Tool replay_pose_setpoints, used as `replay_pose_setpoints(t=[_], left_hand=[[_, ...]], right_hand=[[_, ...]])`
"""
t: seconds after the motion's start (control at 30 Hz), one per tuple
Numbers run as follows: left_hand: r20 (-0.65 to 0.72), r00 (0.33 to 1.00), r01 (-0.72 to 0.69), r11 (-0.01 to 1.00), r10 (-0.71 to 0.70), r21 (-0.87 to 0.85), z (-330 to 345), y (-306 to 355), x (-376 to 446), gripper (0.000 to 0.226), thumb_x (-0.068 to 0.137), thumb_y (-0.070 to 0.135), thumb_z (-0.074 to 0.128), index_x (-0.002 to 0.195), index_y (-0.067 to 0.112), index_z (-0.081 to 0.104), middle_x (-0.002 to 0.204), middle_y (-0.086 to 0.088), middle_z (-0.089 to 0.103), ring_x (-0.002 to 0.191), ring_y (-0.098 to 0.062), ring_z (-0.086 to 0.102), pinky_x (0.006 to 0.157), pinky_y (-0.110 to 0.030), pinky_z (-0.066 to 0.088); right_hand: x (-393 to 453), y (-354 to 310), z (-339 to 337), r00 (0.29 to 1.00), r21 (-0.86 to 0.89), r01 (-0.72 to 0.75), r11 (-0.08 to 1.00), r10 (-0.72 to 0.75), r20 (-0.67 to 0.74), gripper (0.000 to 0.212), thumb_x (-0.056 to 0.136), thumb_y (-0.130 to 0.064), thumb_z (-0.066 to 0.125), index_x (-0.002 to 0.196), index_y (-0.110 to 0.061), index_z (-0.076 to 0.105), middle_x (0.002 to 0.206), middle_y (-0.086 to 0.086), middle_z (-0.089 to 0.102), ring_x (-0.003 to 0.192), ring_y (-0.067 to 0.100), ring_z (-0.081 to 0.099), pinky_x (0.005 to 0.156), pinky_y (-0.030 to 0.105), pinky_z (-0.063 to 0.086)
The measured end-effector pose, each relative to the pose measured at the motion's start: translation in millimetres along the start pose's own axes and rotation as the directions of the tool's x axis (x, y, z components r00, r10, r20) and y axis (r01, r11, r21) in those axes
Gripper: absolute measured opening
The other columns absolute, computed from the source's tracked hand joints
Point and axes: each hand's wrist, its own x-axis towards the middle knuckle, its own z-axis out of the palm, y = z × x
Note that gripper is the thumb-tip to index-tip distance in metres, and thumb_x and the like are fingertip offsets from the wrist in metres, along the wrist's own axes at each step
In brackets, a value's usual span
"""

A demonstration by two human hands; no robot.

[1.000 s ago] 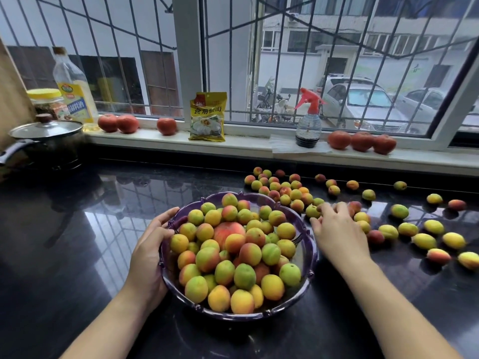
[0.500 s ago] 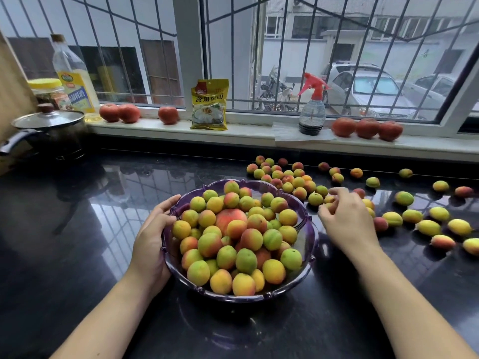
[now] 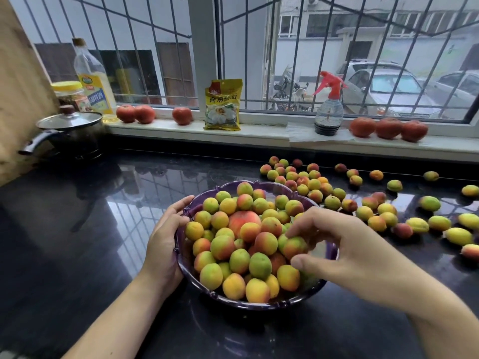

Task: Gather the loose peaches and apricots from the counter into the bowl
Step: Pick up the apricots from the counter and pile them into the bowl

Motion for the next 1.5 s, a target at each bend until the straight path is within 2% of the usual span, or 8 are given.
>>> replay_pose_setpoints(t=[0.1, 0.27, 0.77, 0.87, 1.0, 1.07, 1.23, 1.5], left_hand=[[0.002, 1.000, 0.003, 1.000, -0.003, -0.002, -1, -1, 1, 0.040, 0.098, 0.007, 0.044, 0.129, 0.018, 0.066, 0.119, -0.014, 0.075, 0.108, -0.031, 0.071, 0.099, -0.052, 0.055], [0.007, 1.000, 0.004, 1.000, -0.004, -0.010, -1, -1, 1, 0.040, 0.097, 0.008, 0.045, 0.129, 0.018, 0.066, 0.119, -0.014, 0.075, 0.107, -0.031, 0.071, 0.098, -0.052, 0.055], [0.012, 1.000, -0.002, 1.000, 0.002, 0.009, -1, 0, 0, 0.040, 0.097, 0.007, 0.044, 0.128, 0.019, 0.066, 0.116, -0.013, 0.076, 0.103, -0.030, 0.073, 0.094, -0.050, 0.057], [0.012, 1.000, -0.003, 1.000, 0.003, 0.014, -2, 0, 0, 0.039, 0.097, 0.007, 0.044, 0.127, 0.020, 0.067, 0.117, -0.013, 0.076, 0.105, -0.030, 0.072, 0.098, -0.052, 0.055], [0.007, 1.000, -0.002, 1.000, 0.002, 0.006, -1, 0, 0, 0.039, 0.098, 0.007, 0.044, 0.127, 0.020, 0.067, 0.116, -0.012, 0.076, 0.105, -0.030, 0.072, 0.102, -0.054, 0.053], [0.010, 1.000, -0.004, 1.000, 0.004, 0.006, -1, 0, 0, 0.039, 0.098, 0.007, 0.044, 0.127, 0.020, 0.067, 0.116, -0.012, 0.076, 0.105, -0.029, 0.072, 0.103, -0.054, 0.052], [0.008, 1.000, -0.008, 1.000, 0.008, 0.012, 0, 1, -2, 0.039, 0.099, 0.007, 0.043, 0.126, 0.020, 0.067, 0.115, -0.011, 0.076, 0.105, -0.028, 0.071, 0.104, -0.055, 0.052], [-0.008, 1.000, -0.008, 1.000, 0.008, -0.002, 0, 1, -3, 0.038, 0.098, 0.007, 0.044, 0.126, 0.018, 0.067, 0.115, -0.013, 0.076, 0.109, -0.032, 0.068, 0.106, -0.057, 0.050]], right_hand=[[3, -2, 12, 1.000, -0.251, 0.010, 0.968, -0.010, 0.000, 0.029, 0.079, -0.045, 0.081, 0.098, -0.047, 0.060, 0.099, -0.020, 0.063, 0.100, 0.003, 0.059, 0.079, 0.015, 0.048], [9, 2, 25, 1.000, -0.346, -0.006, 0.938, 0.003, -0.009, 0.031, 0.080, -0.046, 0.080, 0.094, -0.049, 0.052, 0.099, -0.024, 0.052, 0.096, -0.004, 0.051, 0.074, 0.012, 0.042], [6, 9, 20, 0.999, -0.280, 0.048, 0.959, -0.053, -0.012, 0.019, 0.083, -0.039, 0.079, 0.091, -0.045, 0.063, 0.096, -0.021, 0.060, 0.094, 0.003, 0.059, 0.074, 0.020, 0.050], [7, 5, 15, 0.983, -0.201, 0.055, 0.978, -0.089, -0.162, 0.011, 0.084, -0.038, 0.073, 0.094, -0.032, 0.071, 0.091, -0.017, 0.064, 0.089, 0.009, 0.063, 0.073, 0.019, 0.050], [17, 34, -2, 0.805, -0.172, -0.195, 0.966, 0.058, -0.590, 0.004, 0.092, -0.022, 0.071, 0.089, -0.019, 0.072, 0.084, -0.006, 0.068, 0.076, 0.009, 0.061, 0.064, 0.014, 0.043], [19, 65, -14, 0.699, -0.242, -0.436, 0.867, 0.156, -0.698, 0.006, 0.094, -0.017, 0.067, 0.097, -0.015, 0.072, 0.099, 0.007, 0.067, 0.083, 0.020, 0.060, 0.070, 0.028, 0.042], [12, 97, -25, 0.606, -0.295, -0.753, 0.589, 0.445, -0.659, 0.031, 0.097, -0.022, 0.057, 0.127, -0.016, 0.062, 0.132, 0.016, 0.049, 0.111, 0.040, 0.055, 0.084, 0.042, 0.045], [15, 97, -18, 0.605, -0.405, -0.796, 0.450, 0.560, -0.567, 0.031, 0.100, -0.026, 0.058, 0.129, -0.015, 0.055, 0.136, 0.014, 0.043, 0.112, 0.039, 0.054, 0.079, 0.041, 0.045]])
